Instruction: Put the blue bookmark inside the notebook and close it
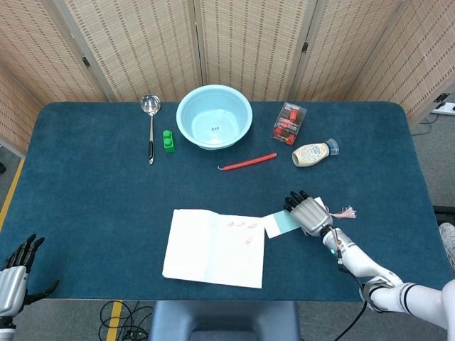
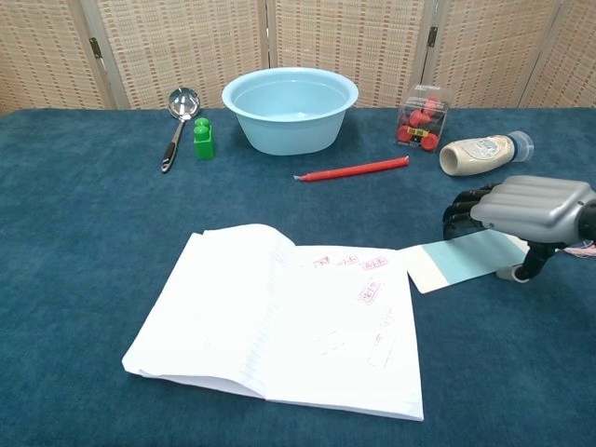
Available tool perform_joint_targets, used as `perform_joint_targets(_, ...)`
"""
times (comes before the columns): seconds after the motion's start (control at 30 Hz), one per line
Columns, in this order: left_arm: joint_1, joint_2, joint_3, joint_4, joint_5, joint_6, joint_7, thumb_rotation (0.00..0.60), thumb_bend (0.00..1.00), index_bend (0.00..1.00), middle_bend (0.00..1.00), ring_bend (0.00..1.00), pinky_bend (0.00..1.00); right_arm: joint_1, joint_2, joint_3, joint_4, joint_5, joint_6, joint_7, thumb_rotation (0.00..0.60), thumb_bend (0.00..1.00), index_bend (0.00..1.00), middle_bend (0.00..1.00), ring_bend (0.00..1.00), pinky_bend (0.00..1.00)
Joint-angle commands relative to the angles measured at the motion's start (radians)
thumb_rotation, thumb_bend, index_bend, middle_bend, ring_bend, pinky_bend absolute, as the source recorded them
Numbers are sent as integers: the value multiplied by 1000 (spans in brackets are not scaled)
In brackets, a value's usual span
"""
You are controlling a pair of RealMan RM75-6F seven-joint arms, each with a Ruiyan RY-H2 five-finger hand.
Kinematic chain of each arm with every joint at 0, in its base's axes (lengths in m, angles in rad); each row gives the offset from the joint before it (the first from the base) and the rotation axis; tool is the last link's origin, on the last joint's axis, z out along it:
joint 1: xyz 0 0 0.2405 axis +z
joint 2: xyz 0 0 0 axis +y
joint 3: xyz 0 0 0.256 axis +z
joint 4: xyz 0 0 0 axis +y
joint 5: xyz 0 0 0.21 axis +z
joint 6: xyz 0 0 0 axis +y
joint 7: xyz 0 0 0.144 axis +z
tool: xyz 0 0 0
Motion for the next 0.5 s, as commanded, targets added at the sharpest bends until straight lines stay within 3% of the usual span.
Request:
perform_joint_targets(0.03, 0, 0, 0, 1, -1, 0, -1, 600, 239, 102, 38, 95, 167, -1, 0, 0, 0, -1, 2, 0, 600, 264, 279, 138, 59, 159)
perform_joint_targets(0.5, 1, 3, 0, 1, 0, 3, -2, 600, 239, 102, 39, 95, 167, -14, 59, 21, -25, -53, 81, 55, 600, 263, 292, 147, 59, 160)
